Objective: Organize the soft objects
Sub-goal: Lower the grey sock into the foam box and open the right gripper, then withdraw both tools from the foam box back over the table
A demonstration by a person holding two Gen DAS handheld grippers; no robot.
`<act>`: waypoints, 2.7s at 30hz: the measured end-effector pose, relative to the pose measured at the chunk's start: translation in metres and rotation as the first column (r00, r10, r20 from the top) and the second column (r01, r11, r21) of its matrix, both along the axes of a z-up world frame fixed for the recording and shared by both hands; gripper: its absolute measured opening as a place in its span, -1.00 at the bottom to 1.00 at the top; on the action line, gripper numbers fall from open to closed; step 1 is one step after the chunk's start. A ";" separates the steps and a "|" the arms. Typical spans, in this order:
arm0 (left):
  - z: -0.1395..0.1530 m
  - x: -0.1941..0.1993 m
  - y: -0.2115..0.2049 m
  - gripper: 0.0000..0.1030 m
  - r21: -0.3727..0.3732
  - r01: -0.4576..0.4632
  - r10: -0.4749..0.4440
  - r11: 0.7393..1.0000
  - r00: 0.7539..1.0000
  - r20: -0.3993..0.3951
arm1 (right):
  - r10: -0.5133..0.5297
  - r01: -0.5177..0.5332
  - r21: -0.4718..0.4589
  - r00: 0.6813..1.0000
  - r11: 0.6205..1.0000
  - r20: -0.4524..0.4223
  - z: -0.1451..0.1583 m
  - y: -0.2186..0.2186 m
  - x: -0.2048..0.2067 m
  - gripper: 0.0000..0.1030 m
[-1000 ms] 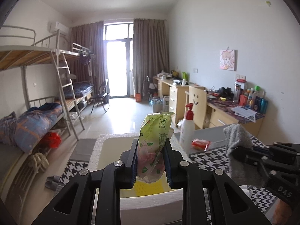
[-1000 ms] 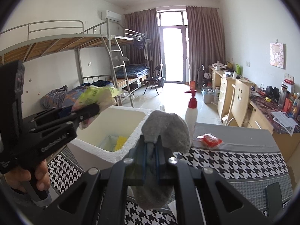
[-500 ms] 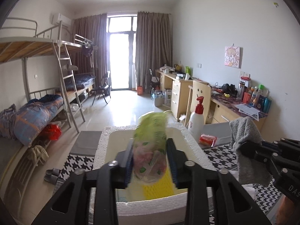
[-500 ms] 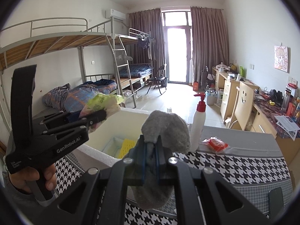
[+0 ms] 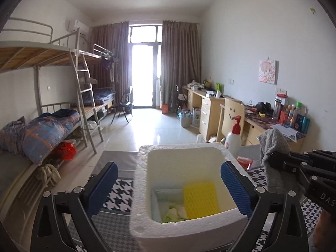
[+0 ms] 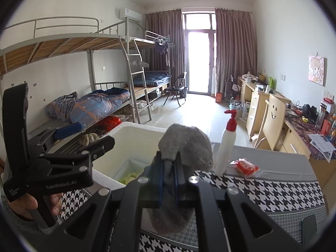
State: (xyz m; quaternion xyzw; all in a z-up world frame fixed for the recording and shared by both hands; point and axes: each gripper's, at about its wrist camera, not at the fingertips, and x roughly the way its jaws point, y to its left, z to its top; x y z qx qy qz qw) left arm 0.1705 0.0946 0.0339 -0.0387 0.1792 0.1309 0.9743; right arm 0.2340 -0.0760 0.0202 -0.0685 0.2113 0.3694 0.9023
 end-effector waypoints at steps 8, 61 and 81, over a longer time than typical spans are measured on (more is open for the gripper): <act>0.003 -0.013 0.004 0.98 0.015 -0.031 0.030 0.999 0.999 0.021 | 0.031 -0.031 0.006 1.000 0.999 0.002 0.004 0.016 -0.003 -0.80; -0.003 -0.042 0.044 0.98 -0.014 -0.129 0.130 0.992 0.991 0.035 | 0.157 -0.166 -0.078 0.981 0.983 -0.117 -0.018 0.080 0.000 0.35; 0.006 -0.051 0.010 0.98 -0.003 -0.046 0.046 0.999 0.996 0.071 | 0.075 -0.075 0.009 0.997 0.997 -0.009 0.003 0.025 -0.017 0.59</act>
